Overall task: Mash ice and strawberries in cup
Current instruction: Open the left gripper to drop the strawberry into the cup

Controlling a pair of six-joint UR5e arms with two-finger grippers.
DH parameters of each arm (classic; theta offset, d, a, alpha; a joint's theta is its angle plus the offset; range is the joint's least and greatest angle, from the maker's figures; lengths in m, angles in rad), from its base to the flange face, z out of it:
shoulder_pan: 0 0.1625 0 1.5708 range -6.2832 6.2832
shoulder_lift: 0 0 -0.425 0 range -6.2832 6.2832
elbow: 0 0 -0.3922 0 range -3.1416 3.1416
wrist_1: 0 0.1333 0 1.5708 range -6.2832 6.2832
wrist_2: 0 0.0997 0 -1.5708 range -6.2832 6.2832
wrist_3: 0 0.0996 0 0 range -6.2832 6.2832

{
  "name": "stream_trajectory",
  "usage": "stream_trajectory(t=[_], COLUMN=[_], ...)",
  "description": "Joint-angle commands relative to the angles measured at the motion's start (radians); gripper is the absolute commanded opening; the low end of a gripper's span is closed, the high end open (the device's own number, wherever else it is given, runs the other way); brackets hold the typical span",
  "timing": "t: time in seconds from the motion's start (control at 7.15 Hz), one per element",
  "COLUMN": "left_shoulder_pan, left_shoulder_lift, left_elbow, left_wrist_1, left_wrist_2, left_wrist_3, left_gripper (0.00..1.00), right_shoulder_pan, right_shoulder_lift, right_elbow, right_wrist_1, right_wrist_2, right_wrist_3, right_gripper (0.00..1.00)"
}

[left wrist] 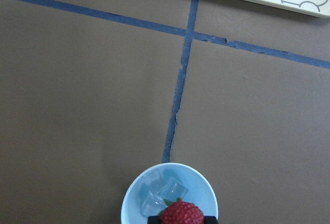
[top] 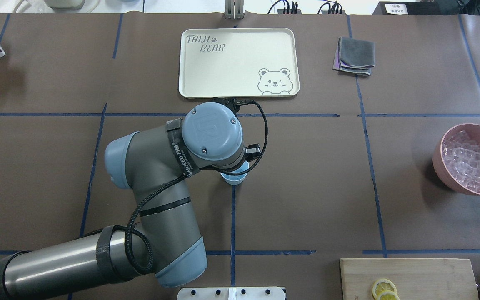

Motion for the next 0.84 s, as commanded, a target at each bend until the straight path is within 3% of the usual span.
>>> stream_trajectory(t=[0.0,0.14,0.28,0.7], left_shoulder_pan=[0.0,-0.001,-0.001,-0.003], left_shoulder_lift=[0.0,0.003,0.003,0.003], left_elbow=[0.013,0.013,0.012,-0.001], left_wrist_1=[-0.004,-0.002,-0.002,0.001], left_wrist_2=[0.004,0.004,0.004,0.003], left_wrist_3=[0.008,0.05,0.067,0.066], left_gripper=[0.16,0.68,0.93,0.99], right_shoulder_pan=[0.0,0.0,0.0,0.0], right_shoulder_lift=[0.002,0.002,0.002,0.002], right_elbow=[0.0,0.0,0.0,0.0], right_wrist_1=[-0.001,-0.001,-0.001,-0.001], right_wrist_2=[0.0,0.0,0.0,0.0], right_wrist_3=[0.001,0.001,0.001,0.001], right_gripper=[1.0,1.0,1.0,1.0])
